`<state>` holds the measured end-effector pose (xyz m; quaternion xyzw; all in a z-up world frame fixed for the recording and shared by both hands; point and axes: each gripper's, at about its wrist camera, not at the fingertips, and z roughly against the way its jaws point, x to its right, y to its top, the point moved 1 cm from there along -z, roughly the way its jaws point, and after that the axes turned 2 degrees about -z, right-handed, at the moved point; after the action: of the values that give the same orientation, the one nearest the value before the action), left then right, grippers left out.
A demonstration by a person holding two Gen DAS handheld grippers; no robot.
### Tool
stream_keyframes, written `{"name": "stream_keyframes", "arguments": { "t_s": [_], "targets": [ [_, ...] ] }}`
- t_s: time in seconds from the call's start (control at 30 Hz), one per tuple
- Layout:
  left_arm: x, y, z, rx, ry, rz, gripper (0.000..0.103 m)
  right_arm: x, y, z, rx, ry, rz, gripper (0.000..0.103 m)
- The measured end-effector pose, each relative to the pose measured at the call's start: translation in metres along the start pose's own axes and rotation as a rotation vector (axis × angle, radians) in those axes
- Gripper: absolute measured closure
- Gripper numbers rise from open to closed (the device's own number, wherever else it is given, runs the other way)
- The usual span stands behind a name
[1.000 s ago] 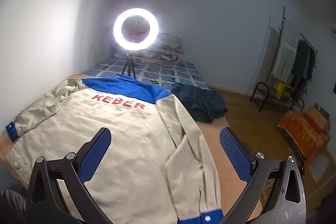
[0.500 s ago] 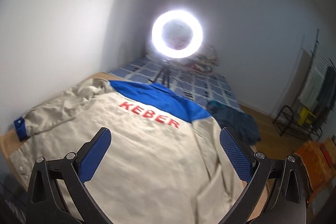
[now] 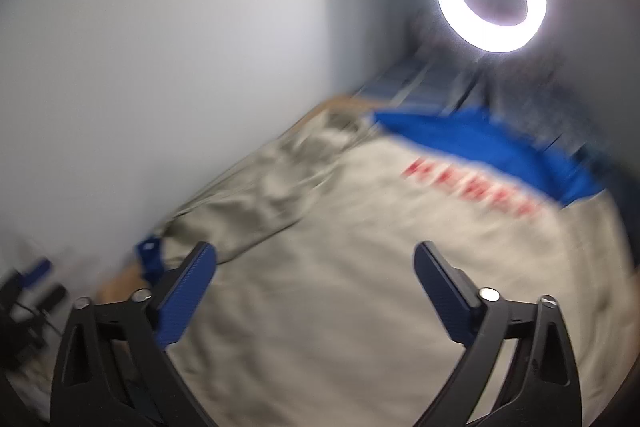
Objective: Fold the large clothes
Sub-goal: 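Move the left gripper to the blue sleeve cuff while the right gripper approaches the jacket's side edge, then close the right gripper on the jacket side edge while the left gripper grasps the blue cuff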
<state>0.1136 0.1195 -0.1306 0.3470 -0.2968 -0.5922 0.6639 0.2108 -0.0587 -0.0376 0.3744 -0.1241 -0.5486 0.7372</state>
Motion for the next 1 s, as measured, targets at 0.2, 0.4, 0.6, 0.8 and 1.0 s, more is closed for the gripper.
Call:
{"name": "stream_keyframes", "arguments": {
  "t_s": [0.2,0.4,0.6,0.8,1.0],
  "targets": [
    [-0.007,-0.014,-0.009,-0.035,-0.013,0.007,0.041,-0.014,-0.017,-0.081,-0.176,0.208,-0.223,0.03],
    [-0.015,-0.023,-0.014,-0.06,-0.026,0.008,0.041,-0.033,-0.03,-0.148,-0.285,0.282,-0.343,0.04],
    [-0.027,-0.029,-0.016,-0.08,-0.028,0.037,0.041,-0.055,-0.045,-0.192,-0.389,0.346,-0.443,0.047],
    [-0.035,-0.033,-0.02,-0.105,-0.022,0.051,0.05,-0.071,-0.051,-0.214,-0.398,0.369,-0.479,0.048],
    [-0.043,-0.036,-0.018,-0.113,-0.038,0.074,0.06,-0.074,-0.048,-0.222,-0.411,0.41,-0.501,0.096]
  ]
}}
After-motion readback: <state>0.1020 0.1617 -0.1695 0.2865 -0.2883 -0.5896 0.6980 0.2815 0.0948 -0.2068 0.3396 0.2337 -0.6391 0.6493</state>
